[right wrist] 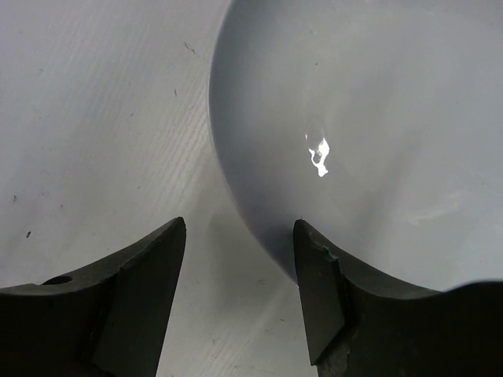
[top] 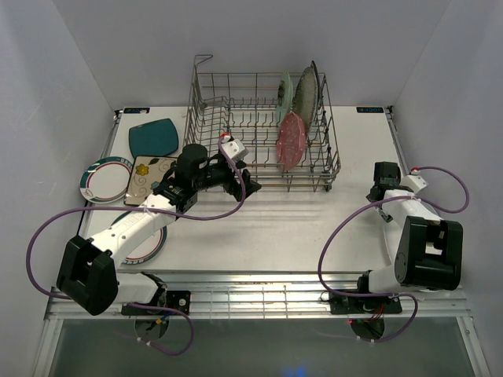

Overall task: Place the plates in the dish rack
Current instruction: Move the plate to the center of the board.

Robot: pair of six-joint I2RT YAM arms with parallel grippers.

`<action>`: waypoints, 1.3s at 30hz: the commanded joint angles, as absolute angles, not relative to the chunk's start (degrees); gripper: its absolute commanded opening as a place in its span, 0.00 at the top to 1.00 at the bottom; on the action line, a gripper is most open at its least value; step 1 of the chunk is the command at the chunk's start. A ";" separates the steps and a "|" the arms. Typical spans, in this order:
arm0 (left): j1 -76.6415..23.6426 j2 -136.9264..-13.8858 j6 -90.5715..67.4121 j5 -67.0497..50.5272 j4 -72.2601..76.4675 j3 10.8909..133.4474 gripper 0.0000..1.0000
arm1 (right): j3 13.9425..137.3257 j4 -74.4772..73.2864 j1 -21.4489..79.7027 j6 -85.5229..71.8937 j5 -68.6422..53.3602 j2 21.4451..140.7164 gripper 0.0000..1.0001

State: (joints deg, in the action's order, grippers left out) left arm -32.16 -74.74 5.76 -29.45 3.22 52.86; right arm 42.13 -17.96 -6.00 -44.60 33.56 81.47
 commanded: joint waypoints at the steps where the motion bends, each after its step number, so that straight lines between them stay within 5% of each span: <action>1: -32.43 -73.39 6.50 -30.76 3.25 53.00 0.02 | 41.75 -18.89 -5.98 -45.70 35.33 81.12 0.37; 19: -32.34 -73.65 6.50 -31.73 3.16 53.08 0.02 | 45.17 -29.18 -5.01 -49.13 42.80 86.57 0.52; 21: -32.34 -73.74 6.50 -31.90 2.99 53.17 0.02 | 45.44 -28.92 -4.83 -48.69 42.10 87.27 0.57; 24: -32.34 -73.65 6.50 -31.64 2.90 53.17 0.02 | 45.53 -29.00 -4.57 -48.34 41.92 87.01 0.81; 32: -32.34 -72.77 6.77 -31.55 2.90 53.17 0.02 | 45.79 -31.37 -1.59 -49.22 43.77 83.76 0.82; 35: -32.34 -72.51 6.85 -31.47 2.90 53.00 0.02 | 46.32 -31.64 -0.53 -48.61 43.16 83.32 0.92; 39: -32.34 -71.90 6.94 -31.46 2.90 52.91 0.02 | 47.19 -31.03 4.11 -48.34 42.19 82.62 0.92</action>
